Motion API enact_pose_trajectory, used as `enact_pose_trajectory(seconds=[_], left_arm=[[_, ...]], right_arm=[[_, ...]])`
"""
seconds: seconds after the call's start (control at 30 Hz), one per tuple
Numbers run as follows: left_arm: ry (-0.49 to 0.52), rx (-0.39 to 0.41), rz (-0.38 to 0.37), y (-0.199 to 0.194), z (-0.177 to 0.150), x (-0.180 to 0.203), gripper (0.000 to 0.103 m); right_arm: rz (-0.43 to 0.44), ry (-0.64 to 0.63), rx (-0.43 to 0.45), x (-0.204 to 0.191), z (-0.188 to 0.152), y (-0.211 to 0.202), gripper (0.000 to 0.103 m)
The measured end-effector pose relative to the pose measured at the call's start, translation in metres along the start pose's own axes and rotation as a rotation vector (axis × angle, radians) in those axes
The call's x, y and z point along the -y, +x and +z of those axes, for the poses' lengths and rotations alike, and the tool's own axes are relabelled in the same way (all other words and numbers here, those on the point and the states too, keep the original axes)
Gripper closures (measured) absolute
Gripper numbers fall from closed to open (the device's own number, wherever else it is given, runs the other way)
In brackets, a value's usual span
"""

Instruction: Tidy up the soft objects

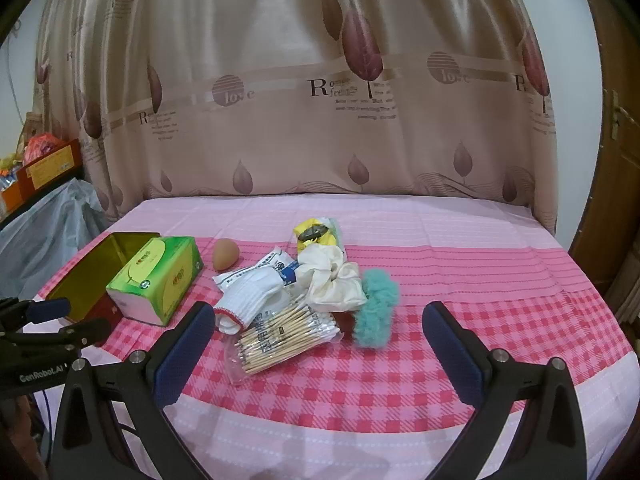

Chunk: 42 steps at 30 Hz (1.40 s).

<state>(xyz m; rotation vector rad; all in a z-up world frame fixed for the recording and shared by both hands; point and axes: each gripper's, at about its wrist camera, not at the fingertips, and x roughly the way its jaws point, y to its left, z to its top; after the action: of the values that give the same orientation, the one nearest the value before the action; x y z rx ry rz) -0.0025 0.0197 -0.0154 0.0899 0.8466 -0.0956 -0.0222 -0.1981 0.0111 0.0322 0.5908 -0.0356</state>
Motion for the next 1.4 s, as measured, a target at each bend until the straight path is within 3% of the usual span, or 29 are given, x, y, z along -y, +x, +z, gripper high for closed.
enact_pose_trajectory(seconds=[1.4], left_arm=[[0.002,-0.037,0.029,0.01,-0.004,-0.002,0.034]], right_arm=[[0.006,-0.002,-0.009,-0.004,-0.005,0.002,0.0]])
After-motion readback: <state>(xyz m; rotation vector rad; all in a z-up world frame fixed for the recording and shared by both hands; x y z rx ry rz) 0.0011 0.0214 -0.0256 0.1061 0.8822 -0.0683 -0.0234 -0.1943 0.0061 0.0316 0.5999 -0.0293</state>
